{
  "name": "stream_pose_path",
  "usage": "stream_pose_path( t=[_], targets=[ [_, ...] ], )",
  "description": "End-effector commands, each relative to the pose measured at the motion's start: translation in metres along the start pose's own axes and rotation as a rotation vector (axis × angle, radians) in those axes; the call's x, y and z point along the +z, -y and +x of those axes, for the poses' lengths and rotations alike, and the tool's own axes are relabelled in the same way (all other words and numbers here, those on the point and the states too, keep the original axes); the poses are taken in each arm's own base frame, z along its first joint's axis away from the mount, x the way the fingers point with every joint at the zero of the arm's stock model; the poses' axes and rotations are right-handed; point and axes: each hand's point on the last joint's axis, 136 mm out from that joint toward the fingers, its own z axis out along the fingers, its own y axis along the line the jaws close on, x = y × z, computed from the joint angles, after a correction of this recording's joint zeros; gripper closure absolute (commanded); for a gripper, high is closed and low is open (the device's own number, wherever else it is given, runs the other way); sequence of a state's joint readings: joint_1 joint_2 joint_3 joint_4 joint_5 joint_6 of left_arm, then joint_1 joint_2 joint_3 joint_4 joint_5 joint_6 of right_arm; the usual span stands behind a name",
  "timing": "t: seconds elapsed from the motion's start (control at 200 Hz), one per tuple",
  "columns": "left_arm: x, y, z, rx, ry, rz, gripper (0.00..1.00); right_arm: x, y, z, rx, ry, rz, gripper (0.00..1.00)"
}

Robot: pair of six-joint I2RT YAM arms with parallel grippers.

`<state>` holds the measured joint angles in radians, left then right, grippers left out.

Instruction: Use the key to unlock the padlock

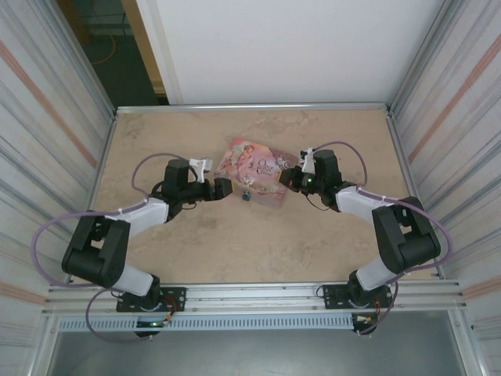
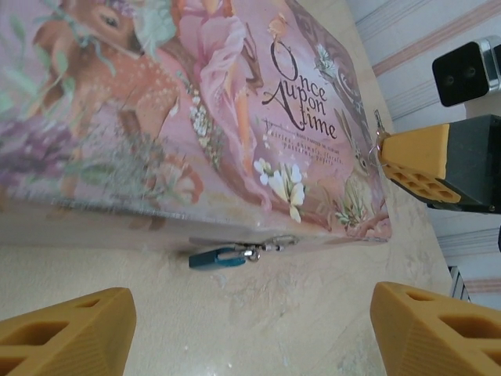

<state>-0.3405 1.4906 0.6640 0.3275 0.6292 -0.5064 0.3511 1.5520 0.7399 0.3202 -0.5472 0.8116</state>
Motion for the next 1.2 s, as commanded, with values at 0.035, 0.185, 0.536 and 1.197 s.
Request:
stream_pose_path(
  t=[0.035, 0.185, 0.536, 1.197],
  targets=[
    [0.011, 0.014, -0.020, 0.091, 0.012, 0.071, 0.23, 0.004, -0.003, -0.006, 0.003, -0.008, -0.012, 1.00],
    [0.025, 0.008, -0.025, 0.094, -0.007, 0.075, 0.24, 0.006, 0.006, -0.001, 0.014, -0.028, 0.015, 1.00],
    [0.037, -0.001, -0.018, 0.147, -0.056, 0.026, 0.27, 0.005, 0.022, 0.010, 0.017, -0.049, 0.074, 1.00],
    [0.063, 0.002, 0.019, 0.279, -0.137, -0.040, 0.29, 0.001, 0.008, 0.004, -0.028, -0.046, 0.051, 1.00]
  ],
)
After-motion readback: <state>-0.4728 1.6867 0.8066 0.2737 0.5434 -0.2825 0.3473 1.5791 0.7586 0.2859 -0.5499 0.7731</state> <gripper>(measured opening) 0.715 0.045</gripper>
